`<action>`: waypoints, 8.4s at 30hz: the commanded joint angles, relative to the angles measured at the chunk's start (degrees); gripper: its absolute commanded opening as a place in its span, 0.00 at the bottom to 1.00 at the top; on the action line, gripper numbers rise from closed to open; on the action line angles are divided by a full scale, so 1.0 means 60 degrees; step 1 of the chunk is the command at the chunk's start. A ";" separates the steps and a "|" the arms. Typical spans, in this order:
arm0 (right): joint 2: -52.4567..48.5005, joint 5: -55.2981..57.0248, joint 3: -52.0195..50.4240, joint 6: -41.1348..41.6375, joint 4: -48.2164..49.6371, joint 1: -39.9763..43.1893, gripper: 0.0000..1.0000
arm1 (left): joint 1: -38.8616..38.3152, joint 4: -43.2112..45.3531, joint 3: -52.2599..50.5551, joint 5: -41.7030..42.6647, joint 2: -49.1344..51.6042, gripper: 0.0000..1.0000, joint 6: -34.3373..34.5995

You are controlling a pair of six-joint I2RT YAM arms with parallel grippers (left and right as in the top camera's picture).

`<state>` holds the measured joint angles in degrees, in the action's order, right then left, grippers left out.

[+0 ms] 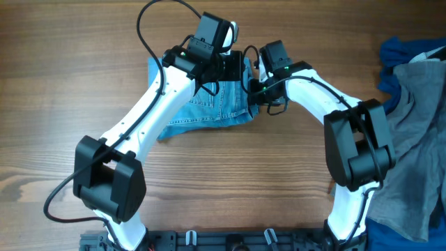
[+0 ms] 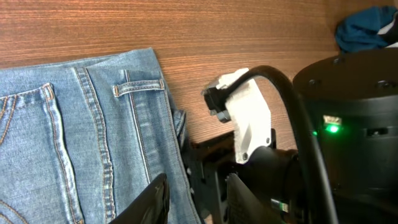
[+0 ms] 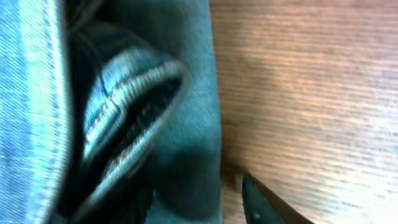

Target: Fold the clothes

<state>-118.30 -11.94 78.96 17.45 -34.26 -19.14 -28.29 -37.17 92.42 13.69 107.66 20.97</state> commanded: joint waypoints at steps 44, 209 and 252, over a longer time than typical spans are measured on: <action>-0.0036 -0.0197 0.0798 -0.2058 -0.2000 -0.0845 0.53 | 0.3843 -0.1545 0.0149 -0.2612 0.3439 0.59 -0.1184; 0.0335 0.1147 0.0801 -0.1916 -0.3657 0.1453 0.76 | 0.9296 -0.7599 0.1326 -0.5045 0.3763 1.00 0.0310; 0.3206 -0.1151 0.0412 -0.2375 -0.5311 0.4124 1.00 | 0.3085 -0.7071 -0.0047 -0.1861 -0.1370 1.00 -0.0973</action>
<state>-107.09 -20.03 85.03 3.75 -68.95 6.55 -9.63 -82.98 97.56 1.87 107.98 16.43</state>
